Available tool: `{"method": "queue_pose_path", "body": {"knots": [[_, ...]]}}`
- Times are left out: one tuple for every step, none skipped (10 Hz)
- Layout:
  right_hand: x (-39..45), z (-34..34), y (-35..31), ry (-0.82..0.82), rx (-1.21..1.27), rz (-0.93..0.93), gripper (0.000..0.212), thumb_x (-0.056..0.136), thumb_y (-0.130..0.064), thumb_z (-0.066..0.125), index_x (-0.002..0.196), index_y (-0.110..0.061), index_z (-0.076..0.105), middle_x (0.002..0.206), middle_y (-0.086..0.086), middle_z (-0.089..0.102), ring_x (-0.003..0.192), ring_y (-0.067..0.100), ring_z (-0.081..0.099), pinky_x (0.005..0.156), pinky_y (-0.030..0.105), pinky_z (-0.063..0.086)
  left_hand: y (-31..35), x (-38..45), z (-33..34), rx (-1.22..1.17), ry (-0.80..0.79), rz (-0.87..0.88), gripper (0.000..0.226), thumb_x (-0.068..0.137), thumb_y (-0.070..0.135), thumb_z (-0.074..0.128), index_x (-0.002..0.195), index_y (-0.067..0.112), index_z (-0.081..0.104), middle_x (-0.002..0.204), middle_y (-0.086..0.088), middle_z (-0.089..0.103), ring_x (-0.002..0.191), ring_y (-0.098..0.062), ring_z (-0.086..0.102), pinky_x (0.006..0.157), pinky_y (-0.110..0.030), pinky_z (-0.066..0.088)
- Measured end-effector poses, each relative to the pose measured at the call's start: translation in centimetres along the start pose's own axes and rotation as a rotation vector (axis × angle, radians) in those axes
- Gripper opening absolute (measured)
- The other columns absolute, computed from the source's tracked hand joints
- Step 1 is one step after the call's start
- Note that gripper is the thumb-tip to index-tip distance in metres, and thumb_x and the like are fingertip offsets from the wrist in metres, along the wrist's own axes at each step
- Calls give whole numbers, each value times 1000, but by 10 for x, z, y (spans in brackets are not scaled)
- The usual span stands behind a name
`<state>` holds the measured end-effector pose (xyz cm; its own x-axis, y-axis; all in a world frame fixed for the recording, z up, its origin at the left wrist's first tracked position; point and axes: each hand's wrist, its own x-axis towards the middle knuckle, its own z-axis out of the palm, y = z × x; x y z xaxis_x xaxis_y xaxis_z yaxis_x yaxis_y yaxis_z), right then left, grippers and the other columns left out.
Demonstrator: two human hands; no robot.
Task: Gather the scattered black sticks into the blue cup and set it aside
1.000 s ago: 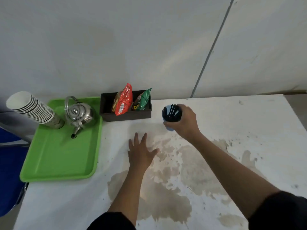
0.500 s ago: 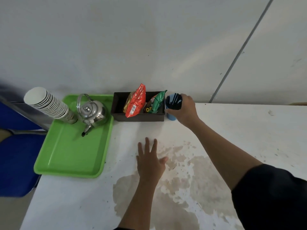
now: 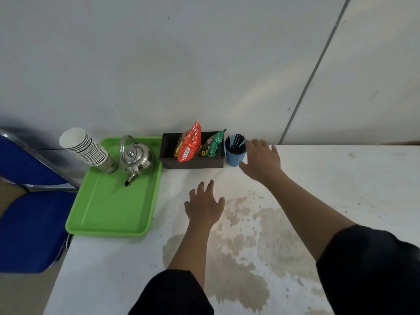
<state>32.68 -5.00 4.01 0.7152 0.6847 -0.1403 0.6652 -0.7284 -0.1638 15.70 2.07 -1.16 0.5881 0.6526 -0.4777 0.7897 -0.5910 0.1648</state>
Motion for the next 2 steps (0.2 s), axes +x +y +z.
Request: {"method": "queue_pose_path", "body": {"knots": [[-20,-27,-14,-1,-154,-35,38,88,-27,56,124,-17,51,121,6,57,117,30,50,94,46,41,16,-10,-39,-23,67,39,55,94,51,50,145,30,45,146,-3,46,133,-28,42,100,-44,42],[-31,-50,-26,6,-171,10,20,84,-18,53,103,-15,58,95,2,56,99,28,55,73,35,40,30,-19,-74,-34,185,99,42,93,45,53,131,28,58,134,-2,54,126,-27,46,92,-42,42]]}}
